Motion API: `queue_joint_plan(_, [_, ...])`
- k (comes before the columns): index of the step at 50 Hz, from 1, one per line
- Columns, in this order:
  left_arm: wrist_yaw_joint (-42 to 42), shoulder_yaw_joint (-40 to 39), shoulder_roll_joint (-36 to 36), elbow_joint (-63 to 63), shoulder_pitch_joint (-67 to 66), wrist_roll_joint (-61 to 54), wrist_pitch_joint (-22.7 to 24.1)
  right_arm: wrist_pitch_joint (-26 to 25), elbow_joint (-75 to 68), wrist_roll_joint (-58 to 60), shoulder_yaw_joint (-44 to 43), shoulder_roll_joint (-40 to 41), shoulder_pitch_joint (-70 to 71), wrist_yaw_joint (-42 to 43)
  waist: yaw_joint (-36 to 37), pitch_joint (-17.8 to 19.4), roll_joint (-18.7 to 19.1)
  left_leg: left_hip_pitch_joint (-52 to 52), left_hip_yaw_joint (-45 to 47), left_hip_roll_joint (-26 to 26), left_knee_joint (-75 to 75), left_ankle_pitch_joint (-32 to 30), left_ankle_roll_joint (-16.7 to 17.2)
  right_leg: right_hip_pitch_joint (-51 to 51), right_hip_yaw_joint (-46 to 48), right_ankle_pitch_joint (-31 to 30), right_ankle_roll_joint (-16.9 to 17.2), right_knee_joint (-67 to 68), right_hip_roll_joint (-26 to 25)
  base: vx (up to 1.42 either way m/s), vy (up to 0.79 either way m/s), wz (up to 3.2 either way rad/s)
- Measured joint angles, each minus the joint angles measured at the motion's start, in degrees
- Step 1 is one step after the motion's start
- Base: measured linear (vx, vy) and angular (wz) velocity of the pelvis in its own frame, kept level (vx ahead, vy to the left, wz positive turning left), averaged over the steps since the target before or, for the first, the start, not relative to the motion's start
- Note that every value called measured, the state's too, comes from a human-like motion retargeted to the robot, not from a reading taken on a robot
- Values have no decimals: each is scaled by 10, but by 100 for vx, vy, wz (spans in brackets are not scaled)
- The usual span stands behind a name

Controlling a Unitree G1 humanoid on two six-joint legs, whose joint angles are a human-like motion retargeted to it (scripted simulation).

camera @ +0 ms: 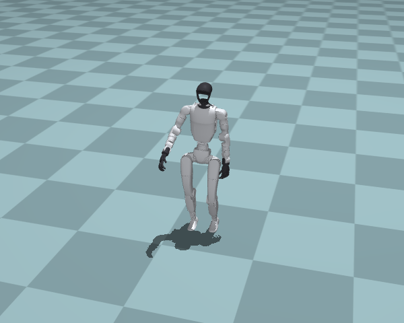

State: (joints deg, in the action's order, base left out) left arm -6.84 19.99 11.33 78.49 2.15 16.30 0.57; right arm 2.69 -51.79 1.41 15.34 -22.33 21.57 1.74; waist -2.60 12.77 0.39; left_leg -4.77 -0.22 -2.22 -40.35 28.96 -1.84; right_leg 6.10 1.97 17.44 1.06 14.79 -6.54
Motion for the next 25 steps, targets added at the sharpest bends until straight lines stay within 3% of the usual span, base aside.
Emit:
queue_joint_plan(9, [-2, 5, -1, -16, 8, 3, 1, -8, -49, 22, 28, 46, -39, -53, -12, -8, 2, 63, -1, 16, 91, -10, -6, 29, 2, 37, -2, 13, 14, 20, 1, 19])
queue_joint_plan(25, [28, 22, 28, -71, 90, -17, 5, -31, -241, 80, 42, 91, -115, -96, -12, -5, -4, 137, -10, 47, 212, -48, -6, 54, 15, 50, 4, 13, 45, 6, 1, 13])
